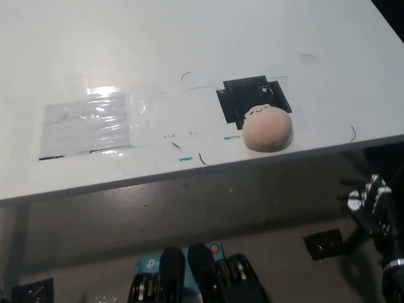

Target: The robot uses its right hand to grab and squeeze a pink dumpling toy kept on the black mask on the desk

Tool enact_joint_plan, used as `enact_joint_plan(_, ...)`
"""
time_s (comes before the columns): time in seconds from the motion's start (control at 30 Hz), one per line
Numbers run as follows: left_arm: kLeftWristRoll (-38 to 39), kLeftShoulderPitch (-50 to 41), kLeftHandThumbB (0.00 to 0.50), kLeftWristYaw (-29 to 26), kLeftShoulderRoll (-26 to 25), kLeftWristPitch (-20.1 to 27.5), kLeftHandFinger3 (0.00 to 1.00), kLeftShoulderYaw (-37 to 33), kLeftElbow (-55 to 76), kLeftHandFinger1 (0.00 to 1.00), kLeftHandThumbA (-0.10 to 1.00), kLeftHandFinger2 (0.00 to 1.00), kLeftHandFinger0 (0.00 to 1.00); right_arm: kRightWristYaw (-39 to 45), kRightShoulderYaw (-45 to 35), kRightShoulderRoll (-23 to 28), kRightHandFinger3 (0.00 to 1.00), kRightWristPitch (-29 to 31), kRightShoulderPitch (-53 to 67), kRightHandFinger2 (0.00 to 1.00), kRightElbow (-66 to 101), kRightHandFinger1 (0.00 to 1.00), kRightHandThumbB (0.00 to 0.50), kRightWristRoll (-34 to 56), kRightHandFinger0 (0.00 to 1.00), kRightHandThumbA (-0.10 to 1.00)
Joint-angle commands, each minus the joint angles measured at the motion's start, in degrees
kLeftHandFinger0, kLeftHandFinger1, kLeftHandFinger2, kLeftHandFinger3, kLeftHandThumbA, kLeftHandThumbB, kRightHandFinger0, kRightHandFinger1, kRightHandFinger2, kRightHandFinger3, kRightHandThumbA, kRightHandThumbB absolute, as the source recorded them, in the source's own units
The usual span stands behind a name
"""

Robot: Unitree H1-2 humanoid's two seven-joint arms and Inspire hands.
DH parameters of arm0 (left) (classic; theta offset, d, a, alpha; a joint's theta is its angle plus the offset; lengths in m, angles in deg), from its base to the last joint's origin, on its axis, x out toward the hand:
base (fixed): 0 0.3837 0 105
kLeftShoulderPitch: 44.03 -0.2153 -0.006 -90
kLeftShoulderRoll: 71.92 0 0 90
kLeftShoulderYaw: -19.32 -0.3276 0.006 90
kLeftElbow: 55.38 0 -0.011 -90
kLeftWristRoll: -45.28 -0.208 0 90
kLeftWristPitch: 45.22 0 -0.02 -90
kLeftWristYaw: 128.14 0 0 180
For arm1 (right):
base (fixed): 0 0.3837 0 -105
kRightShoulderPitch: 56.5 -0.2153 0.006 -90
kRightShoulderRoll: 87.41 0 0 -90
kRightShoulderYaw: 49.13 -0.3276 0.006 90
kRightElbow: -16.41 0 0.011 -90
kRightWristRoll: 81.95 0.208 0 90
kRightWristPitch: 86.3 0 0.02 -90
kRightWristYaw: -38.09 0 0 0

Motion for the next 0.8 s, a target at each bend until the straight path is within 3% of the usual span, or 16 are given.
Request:
enact_joint_plan(0.0,1.5,0.0,0.5,1.0,-0.6,1.7,0.11,0.6,1.4,0.0,0.99,0.04,0.0,0.2,0.3,1.6,0.84,0.0,-4.2,0.59,4.4,0.41,0.123,-1.2,0.33,0.06)
enact_joint_plan(0.17,1.4,0.2,0.5,0.8,-0.5,1.3,0.12,0.6,1.5,0.0,0.99,0.05,0.0,0.6,0.7,2.3,0.81,-1.4,-9.1,0.59,7.0,0.39,0.134,-1.2,0.31,0.09)
enact_joint_plan(0.2,1.6,0.2,0.5,1.3,-0.6,1.9,0.14,0.6,1.3,0.0,0.99,0.07,0.0,1.5,1.1,2.7,0.81,-2.9,-11.7,0.61,7.9,0.42,0.122,-0.7,0.35,0.09)
enact_joint_plan(0.33,1.5,0.1,0.5,1.2,-0.7,2.0,0.13,0.6,1.5,0.0,1.0,0.06,0.0,2.8,3.9,4.6,0.84,1.9,-18.2,0.59,5.1,0.37,0.117,-4.0,0.31,0.06)
enact_joint_plan(0.43,1.6,0.3,0.5,1.0,-0.9,0.9,0.12,0.7,1.7,0.0,0.99,0.05,0.0,3.3,5.4,5.3,0.86,1.2,-20.4,0.61,4.4,0.4,0.131,-4.4,0.33,0.11)
enact_joint_plan(0.47,1.5,0.4,0.5,1.1,-0.9,1.1,0.13,0.6,1.8,0.0,0.99,0.05,0.0,4.4,6.3,5.7,0.9,0.1,-22.4,0.69,3.8,0.48,0.175,-3.9,0.4,0.13)
enact_joint_plan(0.5,1.5,0.4,0.5,1.0,-0.9,1.1,0.14,0.6,1.8,0.0,0.98,0.06,0.0,6.0,7.9,6.8,1.0,-1.9,-24.4,0.81,3.3,0.6,0.242,-5.0,0.49,0.26)
enact_joint_plan(0.53,1.6,0.4,0.5,0.8,-0.8,0.9,0.15,0.7,1.8,0.01,0.99,0.07,0.0,8.4,10.3,8.4,1.0,-4.4,-26.7,0.91,3.0,0.77,0.273,-6.7,0.65,0.38)
enact_joint_plan(0.57,1.4,0.4,0.5,0.9,-1.0,1.1,0.16,0.6,1.7,0.01,1.0,0.08,0.0,9.0,11.5,9.1,1.0,-5.5,-27.5,0.94,3.0,0.84,0.265,-7.4,0.75,0.41)
enact_joint_plan(0.6,1.6,0.4,0.5,1.5,-1.1,1.4,0.16,0.5,1.5,0.01,1.0,0.08,0.0,10.0,13.4,10.2,1.0,-6.5,-28.8,1.0,2.8,0.97,0.306,-8.8,0.85,0.47)
enact_joint_plan(0.67,1.3,0.4,0.5,1.2,-1.0,1.8,0.16,0.6,1.4,0.0,1.0,0.08,0.0,12.0,16.7,11.1,1.0,-7.3,-31.4,1.0,0.6,1.0,0.361,-10.2,1.0,0.49)
enact_joint_plan(0.77,1.3,0.6,0.5,1.2,-0.9,1.9,0.16,0.4,1.4,0.0,1.0,0.08,0.0,13.1,19.4,11.7,1.0,-8.2,-33.1,1.0,-1.1,1.0,0.383,-11.2,1.0,0.51)
